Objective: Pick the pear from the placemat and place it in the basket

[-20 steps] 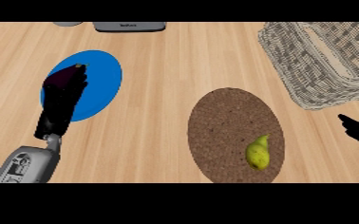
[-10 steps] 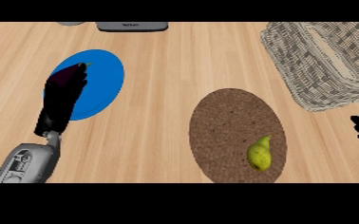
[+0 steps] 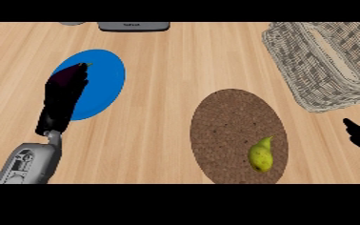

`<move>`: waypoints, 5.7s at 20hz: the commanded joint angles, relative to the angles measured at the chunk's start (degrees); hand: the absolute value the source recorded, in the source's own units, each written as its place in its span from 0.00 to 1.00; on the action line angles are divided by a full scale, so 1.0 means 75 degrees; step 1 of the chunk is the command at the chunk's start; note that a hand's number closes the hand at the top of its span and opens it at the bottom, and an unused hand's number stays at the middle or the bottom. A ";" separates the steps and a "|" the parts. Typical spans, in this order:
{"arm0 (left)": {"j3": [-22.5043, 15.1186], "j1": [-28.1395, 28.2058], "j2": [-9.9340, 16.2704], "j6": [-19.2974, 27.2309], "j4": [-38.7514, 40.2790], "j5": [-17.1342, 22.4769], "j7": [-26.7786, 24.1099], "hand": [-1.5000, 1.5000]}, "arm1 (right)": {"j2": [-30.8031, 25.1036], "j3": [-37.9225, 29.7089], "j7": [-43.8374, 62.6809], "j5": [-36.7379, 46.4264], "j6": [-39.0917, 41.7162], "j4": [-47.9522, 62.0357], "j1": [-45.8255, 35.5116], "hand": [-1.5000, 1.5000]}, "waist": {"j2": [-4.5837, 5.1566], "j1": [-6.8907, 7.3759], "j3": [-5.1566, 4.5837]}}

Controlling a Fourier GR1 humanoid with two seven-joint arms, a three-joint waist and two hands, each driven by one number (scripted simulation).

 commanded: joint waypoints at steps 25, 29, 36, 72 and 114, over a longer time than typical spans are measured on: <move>0.0754 0.0531 -0.0794 -0.0686 -0.0422 -0.0872 -0.0123 0.50 | 0.2675 0.1095 -0.1417 0.3155 -0.0439 0.3144 -0.1790 0.00 | 0.0004 0.0039 0.0000; 0.0700 0.0027 -0.0996 -0.0608 -0.0619 -0.1042 0.0601 0.50 | 0.2439 0.0761 -0.1950 0.3056 -0.0181 0.3492 -0.1668 0.00 | 0.0003 0.0021 0.0001; 0.0905 0.0255 -0.1038 -0.0778 -0.0440 -0.1165 0.0135 0.50 | 0.2799 0.0874 -0.1480 0.3182 -0.0092 0.4218 -0.2455 0.00 | 0.0007 0.0040 0.0000; 0.1105 -0.0284 -0.1232 -0.1077 -0.0166 -0.1354 0.0277 0.50 | 0.2782 0.3533 -0.1110 0.8890 -0.0802 0.7886 -0.7537 1.00 | 0.0086 0.0421 0.0004; 0.1017 0.0214 -0.1442 -0.0994 -0.0389 -0.1495 -0.0034 0.50 | -0.0091 0.0043 0.0965 0.6883 0.0957 0.7882 -1.1972 1.00 | 0.0044 0.0162 -0.0004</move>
